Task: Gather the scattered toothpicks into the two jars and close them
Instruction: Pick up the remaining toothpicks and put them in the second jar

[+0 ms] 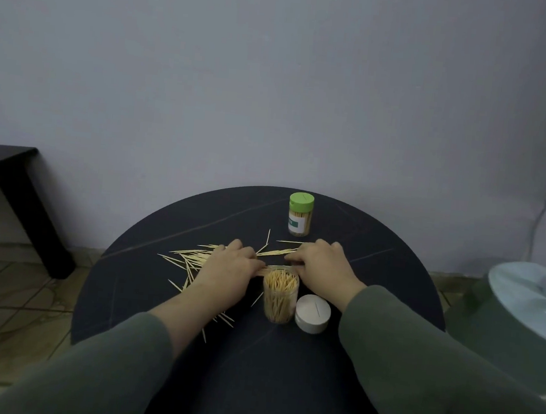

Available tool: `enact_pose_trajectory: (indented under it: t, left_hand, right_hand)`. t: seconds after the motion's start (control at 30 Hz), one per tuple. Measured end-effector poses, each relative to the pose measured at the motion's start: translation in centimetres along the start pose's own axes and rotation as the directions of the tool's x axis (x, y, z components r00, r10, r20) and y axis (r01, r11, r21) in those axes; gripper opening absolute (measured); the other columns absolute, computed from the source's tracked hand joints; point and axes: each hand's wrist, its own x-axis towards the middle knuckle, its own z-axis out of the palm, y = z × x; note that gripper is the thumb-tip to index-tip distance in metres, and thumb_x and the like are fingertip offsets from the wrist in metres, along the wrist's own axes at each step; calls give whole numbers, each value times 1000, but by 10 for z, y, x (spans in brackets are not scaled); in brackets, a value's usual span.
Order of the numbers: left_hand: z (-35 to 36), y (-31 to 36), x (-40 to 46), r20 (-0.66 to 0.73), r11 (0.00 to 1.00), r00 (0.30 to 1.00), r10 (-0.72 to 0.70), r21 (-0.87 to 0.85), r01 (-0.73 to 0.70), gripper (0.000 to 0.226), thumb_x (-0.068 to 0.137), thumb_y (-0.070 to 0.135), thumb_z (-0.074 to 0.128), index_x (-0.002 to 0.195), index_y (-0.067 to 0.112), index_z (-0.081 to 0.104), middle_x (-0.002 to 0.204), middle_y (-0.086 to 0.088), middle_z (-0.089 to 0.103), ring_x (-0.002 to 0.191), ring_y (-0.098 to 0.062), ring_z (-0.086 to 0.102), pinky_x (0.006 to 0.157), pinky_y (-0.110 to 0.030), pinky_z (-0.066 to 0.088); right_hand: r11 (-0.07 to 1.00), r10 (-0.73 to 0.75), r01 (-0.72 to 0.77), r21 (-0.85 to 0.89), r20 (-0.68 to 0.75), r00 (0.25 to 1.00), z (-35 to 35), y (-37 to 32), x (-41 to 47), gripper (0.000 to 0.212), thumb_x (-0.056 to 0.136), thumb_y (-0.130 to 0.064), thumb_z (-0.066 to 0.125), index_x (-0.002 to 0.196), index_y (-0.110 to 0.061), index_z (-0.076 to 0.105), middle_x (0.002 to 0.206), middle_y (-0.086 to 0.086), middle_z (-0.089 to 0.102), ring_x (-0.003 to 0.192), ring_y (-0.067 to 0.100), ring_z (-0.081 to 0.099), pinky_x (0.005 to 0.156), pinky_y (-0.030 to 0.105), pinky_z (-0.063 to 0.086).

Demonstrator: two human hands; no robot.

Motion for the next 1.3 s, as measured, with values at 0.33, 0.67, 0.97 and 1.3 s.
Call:
enact_pose_trajectory:
  t: [0.33, 0.67, 0.97, 1.3]
  left_hand:
    - [-1, 1, 2, -29, 999, 999, -34, 19, 35, 29, 101, 33, 45, 127, 28, 57, 123, 4, 56, 113, -17, 44, 93, -33, 39]
    - [-3, 4, 0, -60, 996, 995, -75, -46, 72, 24, 100, 31, 47, 122, 24, 55, 123, 4, 57, 114, -17, 47, 95, -33, 40]
    - [-15, 6, -3, -219, 888, 935, -280, -428, 166, 19, 96, 31, 54, 111, 29, 66, 104, 12, 65, 100, -10, 47, 86, -30, 45]
    - [-47, 20, -13, -147, 296, 843, -517, -955, 15, 14, 93, 15, 60, 101, 24, 66, 87, 8, 65, 82, -2, 61, 65, -8, 47]
  right_hand:
    - [979, -57, 45, -200, -53, 997, -6, -3, -4, 21, 99, -32, 49, 113, -28, 64, 116, -3, 63, 109, 19, 50, 98, 42, 28]
    - [978, -65, 55, -203, -46, 997, -4, -2, -7, 17, 98, -25, 50, 112, -25, 60, 112, -2, 62, 106, 19, 49, 97, 42, 29]
    - [994, 58, -40, 101, -184, 981, -10, 4, -15, 19, 97, -29, 54, 114, -28, 64, 110, -7, 61, 106, 13, 49, 95, 37, 31]
    - [538, 235, 46, 842, -203, 951, -28, -8, -33, 18, 95, -18, 57, 105, -29, 68, 94, -23, 60, 91, -5, 57, 80, 17, 48]
